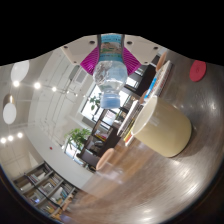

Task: Pour water

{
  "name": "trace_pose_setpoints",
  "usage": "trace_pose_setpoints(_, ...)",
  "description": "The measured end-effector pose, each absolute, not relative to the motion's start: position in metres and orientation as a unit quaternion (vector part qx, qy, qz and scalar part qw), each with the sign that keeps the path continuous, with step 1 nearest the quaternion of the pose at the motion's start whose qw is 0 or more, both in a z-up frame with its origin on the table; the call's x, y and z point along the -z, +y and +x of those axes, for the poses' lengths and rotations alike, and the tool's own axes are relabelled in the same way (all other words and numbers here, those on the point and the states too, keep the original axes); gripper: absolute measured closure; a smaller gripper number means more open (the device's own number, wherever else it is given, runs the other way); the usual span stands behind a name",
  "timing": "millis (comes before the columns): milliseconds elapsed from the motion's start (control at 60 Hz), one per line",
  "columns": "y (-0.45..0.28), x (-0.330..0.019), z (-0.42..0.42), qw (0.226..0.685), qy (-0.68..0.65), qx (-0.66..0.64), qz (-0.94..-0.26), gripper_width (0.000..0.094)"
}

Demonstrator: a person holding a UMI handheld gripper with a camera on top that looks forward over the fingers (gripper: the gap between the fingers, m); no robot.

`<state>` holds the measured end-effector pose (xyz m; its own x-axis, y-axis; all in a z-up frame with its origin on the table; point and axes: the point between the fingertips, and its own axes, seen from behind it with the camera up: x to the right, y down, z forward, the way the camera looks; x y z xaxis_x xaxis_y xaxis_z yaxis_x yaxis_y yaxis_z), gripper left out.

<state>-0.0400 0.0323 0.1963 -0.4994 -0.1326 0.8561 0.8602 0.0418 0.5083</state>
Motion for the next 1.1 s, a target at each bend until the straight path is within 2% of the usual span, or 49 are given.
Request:
trace_pose_setpoints(117,0.025,-0.24,-0.023,0.522,-0.489,0.546,-0.437,0.0678)
trace_pose_setpoints(200,0.017,-0.269,-0.003,0.596,-0.396,0.483,-0.505,0.0678)
trace_pose_setpoints(283,0.01,-0.288,0.01,0.656,-0.302,0.409,-0.557,0.0677)
trace_pose_setpoints(383,0.011,-0.287,0.044,0.702,-0.191,0.297,-0.618,0.0659)
trace_pose_setpoints(450,0.009,-0.272,0.06,0.712,-0.129,0.216,-0.656,0.0662)
trace_pose_setpoints(583,0.019,-0.212,0.082,0.69,-0.033,0.104,-0.716,0.066)
trace_pose_setpoints(633,0.019,-0.19,0.093,0.675,-0.013,0.073,-0.734,0.066)
trace_pose_setpoints(650,0.021,-0.171,0.078,0.672,-0.004,0.065,-0.737,0.066)
trace_pose_setpoints(767,0.012,-0.13,0.113,0.648,0.017,0.026,-0.761,0.0658)
trace_pose_setpoints(800,0.018,-0.109,0.093,0.644,0.02,0.021,-0.764,0.0658)
trace_pose_setpoints(883,0.009,-0.086,0.114,0.629,0.024,0.013,-0.777,0.0649)
trace_pose_setpoints(917,0.015,-0.086,0.096,0.643,0.024,0.017,-0.765,0.0661)
trace_pose_setpoints(1017,0.012,-0.09,0.103,0.647,0.018,0.028,-0.762,0.0662)
trace_pose_setpoints(1100,0.012,-0.086,0.097,0.647,0.028,0.026,-0.762,0.0586)
